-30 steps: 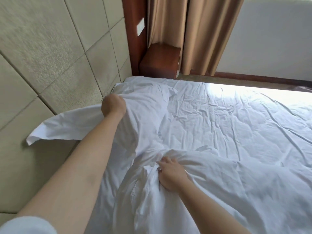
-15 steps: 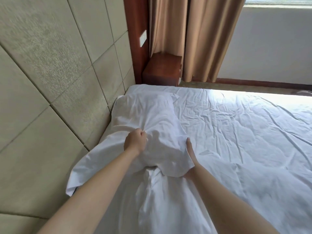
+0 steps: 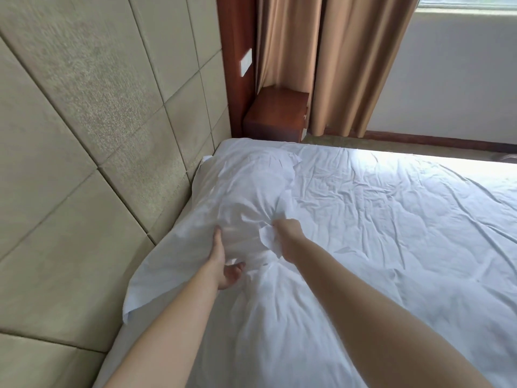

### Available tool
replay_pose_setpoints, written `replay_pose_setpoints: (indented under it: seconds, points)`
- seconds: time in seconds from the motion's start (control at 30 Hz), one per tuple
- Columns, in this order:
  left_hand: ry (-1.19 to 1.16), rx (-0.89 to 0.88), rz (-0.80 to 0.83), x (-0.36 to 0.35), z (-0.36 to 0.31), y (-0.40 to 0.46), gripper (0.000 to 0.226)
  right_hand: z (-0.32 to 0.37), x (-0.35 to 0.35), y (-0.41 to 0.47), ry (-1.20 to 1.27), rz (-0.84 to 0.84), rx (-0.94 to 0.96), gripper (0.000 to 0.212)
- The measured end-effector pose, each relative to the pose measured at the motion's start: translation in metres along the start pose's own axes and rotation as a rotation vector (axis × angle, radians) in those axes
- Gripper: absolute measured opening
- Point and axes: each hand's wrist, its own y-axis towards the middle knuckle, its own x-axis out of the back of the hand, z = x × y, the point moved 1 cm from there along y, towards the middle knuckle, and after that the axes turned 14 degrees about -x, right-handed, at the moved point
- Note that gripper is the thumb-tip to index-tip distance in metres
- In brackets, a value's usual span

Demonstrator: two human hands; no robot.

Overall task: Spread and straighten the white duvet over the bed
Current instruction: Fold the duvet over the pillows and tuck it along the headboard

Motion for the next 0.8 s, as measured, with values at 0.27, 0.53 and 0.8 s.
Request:
replay_pose_setpoints:
  seconds: [0.27,0.53,0.8]
  points:
    - [-0.48,-0.381,0.04,-0.011,-0.076,-0.063,0.012,0.034,0.003,-0.09,0.203,0.202,0.259,0.01]
    - [-0.006,-0.82,0.064,-0.041,-0.056,-0.189,0.02,0.01,0.062,-0.19,0.324,0.177,0.391,0.009]
    - [0.216,-1.055,0.174,-0.067,0.009,-0.306,0.005,-0.076,0.142,-0.279,0.56,0.301,0.496,0.023]
